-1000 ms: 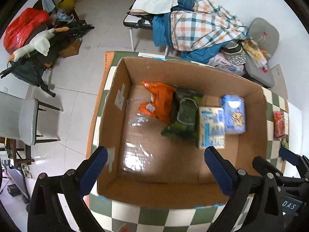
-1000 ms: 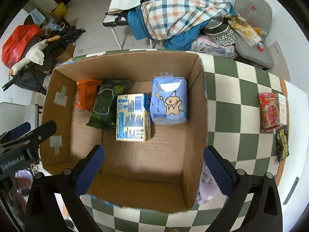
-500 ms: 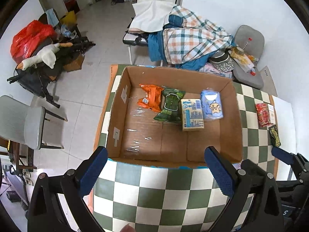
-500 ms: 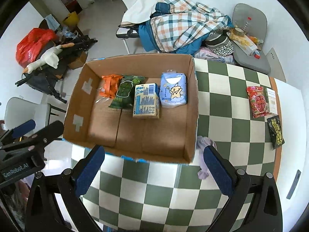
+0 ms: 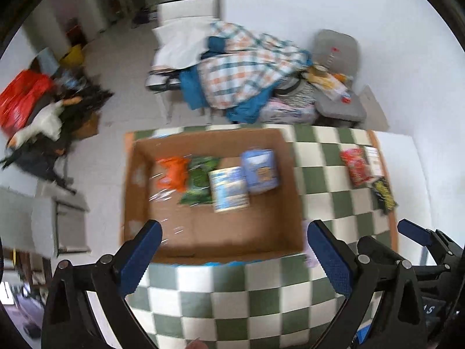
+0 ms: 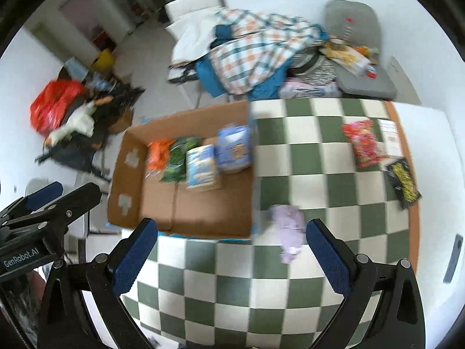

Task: Organize soft objects
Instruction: 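Grasp the red floral bag with the left tool while the right grasps the black wipes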

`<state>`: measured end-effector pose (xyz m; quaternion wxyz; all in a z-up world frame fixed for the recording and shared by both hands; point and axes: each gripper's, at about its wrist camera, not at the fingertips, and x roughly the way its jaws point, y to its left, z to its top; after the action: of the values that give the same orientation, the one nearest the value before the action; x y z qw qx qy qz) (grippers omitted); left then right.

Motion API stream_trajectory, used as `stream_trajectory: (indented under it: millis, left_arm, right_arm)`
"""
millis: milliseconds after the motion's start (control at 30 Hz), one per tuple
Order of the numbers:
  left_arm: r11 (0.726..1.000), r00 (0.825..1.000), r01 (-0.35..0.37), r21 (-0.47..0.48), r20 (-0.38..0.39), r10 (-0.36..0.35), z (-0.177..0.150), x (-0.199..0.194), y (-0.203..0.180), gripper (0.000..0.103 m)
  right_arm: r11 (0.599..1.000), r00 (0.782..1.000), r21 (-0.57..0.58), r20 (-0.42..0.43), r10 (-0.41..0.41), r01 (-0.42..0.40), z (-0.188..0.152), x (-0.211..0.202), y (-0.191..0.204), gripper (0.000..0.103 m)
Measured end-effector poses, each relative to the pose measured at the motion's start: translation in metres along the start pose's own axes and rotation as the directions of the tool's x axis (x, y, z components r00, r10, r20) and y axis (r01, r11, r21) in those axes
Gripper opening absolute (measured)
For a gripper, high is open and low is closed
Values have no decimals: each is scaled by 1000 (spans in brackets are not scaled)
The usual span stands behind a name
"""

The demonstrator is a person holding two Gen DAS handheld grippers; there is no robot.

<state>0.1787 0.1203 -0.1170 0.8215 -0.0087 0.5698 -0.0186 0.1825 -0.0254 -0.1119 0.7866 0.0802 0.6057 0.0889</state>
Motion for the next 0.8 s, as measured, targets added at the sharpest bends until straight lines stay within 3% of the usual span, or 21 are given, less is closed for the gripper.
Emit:
stream_trajectory:
  millis: [133, 333, 467, 533, 667, 800]
  left_arm:
    - [996, 997, 69, 57, -47, -66, 28, 25, -61, 102]
    - [977, 971, 171, 129, -189, -145, 68, 92, -162, 102]
    - [965, 928, 238, 112, -318, -192, 90, 154, -217, 102]
    - [964, 913, 245, 103, -358, -194, 98, 181, -236, 102]
    - [965, 861, 255, 61, -468, -198, 107, 247, -272, 102]
    - [974, 821, 228, 16, -542, -183, 108, 304, -294, 102]
  right_arm:
    - [993, 997, 86, 19, -79, 77, 13, -21, -70, 103]
    - [960, 974, 165, -30, -225, 227, 36, -24, -191, 103]
    - [942, 961, 196, -109, -254, 271, 52, -1, -270, 103]
    - [945, 961, 196, -145, -235, 260, 57, 16, -301, 103]
    - [948, 946, 171, -232, -224, 267, 65, 67, -357, 103]
    - [954, 926, 156, -322, -197, 257, 64, 123, -398, 103]
